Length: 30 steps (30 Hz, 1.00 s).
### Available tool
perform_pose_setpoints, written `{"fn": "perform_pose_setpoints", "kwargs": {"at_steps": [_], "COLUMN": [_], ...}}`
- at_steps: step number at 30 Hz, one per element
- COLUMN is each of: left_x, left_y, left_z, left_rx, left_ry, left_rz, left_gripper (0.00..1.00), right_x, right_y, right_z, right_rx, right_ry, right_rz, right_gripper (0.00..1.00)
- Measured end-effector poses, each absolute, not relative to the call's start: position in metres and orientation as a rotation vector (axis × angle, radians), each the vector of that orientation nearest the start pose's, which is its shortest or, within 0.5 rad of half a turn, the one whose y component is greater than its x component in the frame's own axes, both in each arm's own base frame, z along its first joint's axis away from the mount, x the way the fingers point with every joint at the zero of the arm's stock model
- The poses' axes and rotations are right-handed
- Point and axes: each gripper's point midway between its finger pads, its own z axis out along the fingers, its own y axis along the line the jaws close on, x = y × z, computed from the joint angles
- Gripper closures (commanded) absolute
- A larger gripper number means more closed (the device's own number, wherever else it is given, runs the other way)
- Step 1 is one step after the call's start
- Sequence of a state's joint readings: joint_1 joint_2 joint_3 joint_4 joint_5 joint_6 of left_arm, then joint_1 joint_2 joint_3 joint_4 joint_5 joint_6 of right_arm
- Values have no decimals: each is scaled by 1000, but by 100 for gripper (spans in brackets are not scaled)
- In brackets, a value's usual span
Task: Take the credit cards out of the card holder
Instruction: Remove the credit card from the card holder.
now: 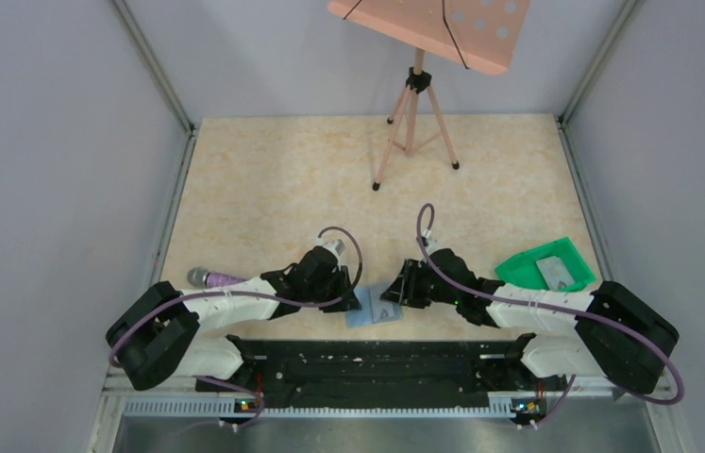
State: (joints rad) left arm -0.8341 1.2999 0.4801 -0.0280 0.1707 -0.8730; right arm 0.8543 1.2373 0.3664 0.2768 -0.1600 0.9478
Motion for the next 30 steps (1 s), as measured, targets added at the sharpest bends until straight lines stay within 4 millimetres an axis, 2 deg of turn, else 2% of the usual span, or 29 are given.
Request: {"fn": "perform_pose_setpoints", "kwargs": {"at_steps": [11, 15, 18, 20, 27, 30], "left_x": [156, 154, 154, 153, 161, 163], "left_y": [-262, -261, -259, -257, -250, -246], "left_z": [32, 32, 34, 36, 53, 56], "left_rx": [32, 31, 31, 29, 6, -4], "left_ry": [2646, 2654, 2653, 2656, 2614, 2609], "left_rz": [-898, -892, -891, -881, -823, -803], "left_gripper": [73, 73, 72, 72, 72, 71], "right_x": [162, 162, 161, 161, 160, 158], "right_y": [285, 288, 288, 288, 289, 294], "right_z": [57, 55, 50, 49, 49, 53], "right_rx": [15, 13, 17, 17, 12, -6], "right_ry": [2427, 2430, 2446, 2452, 2459, 2457], "right_rz": [1153, 1166, 1161, 1155, 1153, 1163], "right_gripper": [68, 81, 83, 83, 70, 69]}}
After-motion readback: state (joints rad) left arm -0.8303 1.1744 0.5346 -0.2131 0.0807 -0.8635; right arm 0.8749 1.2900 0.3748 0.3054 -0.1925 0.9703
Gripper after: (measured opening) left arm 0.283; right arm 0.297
